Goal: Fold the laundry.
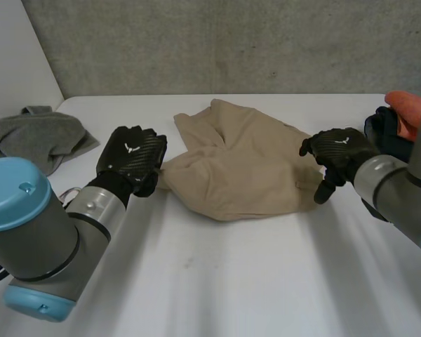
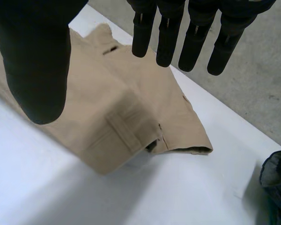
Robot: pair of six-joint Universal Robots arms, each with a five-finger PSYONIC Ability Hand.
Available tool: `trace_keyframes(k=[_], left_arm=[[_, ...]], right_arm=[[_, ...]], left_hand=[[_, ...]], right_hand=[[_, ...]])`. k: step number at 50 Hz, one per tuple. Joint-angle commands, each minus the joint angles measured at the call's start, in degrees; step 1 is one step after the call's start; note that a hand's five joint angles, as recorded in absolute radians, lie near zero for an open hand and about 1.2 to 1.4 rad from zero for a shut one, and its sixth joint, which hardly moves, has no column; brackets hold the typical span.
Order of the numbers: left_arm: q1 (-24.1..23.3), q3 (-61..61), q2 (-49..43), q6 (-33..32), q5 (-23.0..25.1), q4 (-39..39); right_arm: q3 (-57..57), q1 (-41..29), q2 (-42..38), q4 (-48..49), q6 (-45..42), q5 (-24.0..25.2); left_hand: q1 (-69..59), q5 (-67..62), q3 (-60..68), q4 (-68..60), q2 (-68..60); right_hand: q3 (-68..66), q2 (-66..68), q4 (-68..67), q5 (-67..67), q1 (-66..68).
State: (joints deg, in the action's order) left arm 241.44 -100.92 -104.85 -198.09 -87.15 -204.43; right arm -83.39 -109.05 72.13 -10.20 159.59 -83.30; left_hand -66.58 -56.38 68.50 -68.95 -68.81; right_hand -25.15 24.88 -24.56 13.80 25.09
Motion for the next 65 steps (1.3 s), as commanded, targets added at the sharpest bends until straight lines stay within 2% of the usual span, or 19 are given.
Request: trace_keyframes(k=[1,5,13,24,29,41,49,54,57,60,65], left_arm=[[0.26,2.48,-0.09,-0.01,0.14,0.0],[0.35,4.77,-0.27,0.07,0.23,0.0],[-0.18,9.42,-1.67,0.07,0.23,0.35],[-0.35,13.12,-5.1,0.07,0.14,0.53],[-0.35,14.0,-5.89,0.07,0.14,0.53],[-0.27,15.76,-6.95,-0.01,0.14,0.79],[-0.18,17.16,-8.26,-0.01,0.14,0.97],[-0.18,18.31,-9.41,-0.01,0.14,1.32],[-0.09,18.92,-9.85,0.07,0.14,1.67],[0.17,19.19,-9.93,0.07,0.05,1.85],[0.44,19.54,-9.67,0.16,-0.12,2.02]], right_arm=[[-11.87,-0.9,8.64,3.78,0.2,0.51],[-16.71,-0.9,7.59,10.36,0.72,0.42],[-15.5,-4.76,-4.43,23.29,0.73,-0.28],[-2.85,-5.73,-19.2,24.53,0.64,-1.68],[1.56,-5.82,-22.38,24.97,0.29,-4.15],[9.56,-6.09,-28.62,25.5,-0.59,-4.41],[12.29,-6.09,-30.91,26.55,-4.89,-4.41],[13.17,-6.09,-31.7,28.74,-6.83,-4.5],[13.69,-6.09,-32.22,30.94,-7.71,-4.59],[13.96,-6.09,-32.49,32.18,-8.94,-4.67],[14.4,-6.09,-30.91,31.74,-11.4,-4.5]], left_hand=[[-13.42,-13.62,11.5,-11.05,-11.19],[-13.42,-13.62,11.5,-11.05,-11.19],[-13.42,-13.62,11.5,-11.05,-11.19],[-13.42,-13.62,11.5,-11.05,-11.19],[-13.42,-13.62,11.5,-11.05,-11.19],[-13.42,-13.62,11.5,-11.05,-11.19],[-13.42,-13.62,11.5,-11.05,-11.19],[-13.42,-13.62,11.5,-11.05,-11.19],[-13.42,-13.62,11.5,-11.05,-11.19],[-13.42,-13.62,11.5,-11.05,-11.19],[-13.42,-13.62,11.5,-11.05,-11.19]], right_hand=[[-6.62,6.89,-7.21,7.97,6.68],[-8.14,8.42,-8.73,9.5,8.2],[-8.31,8.58,-8.9,9.67,8.37],[-8.48,8.75,-9.07,9.83,8.54],[-11.0,11.27,-11.59,12.36,11.06],[-17.56,17.83,-18.15,18.91,17.62],[-19.58,19.85,-20.17,20.93,19.64],[-25.97,26.24,-26.55,27.32,26.02],[-35.54,35.81,-36.13,36.89,35.6],[-53.85,54.12,-54.43,55.2,53.91],[-54.85,55.12,-55.44,56.2,54.91]])
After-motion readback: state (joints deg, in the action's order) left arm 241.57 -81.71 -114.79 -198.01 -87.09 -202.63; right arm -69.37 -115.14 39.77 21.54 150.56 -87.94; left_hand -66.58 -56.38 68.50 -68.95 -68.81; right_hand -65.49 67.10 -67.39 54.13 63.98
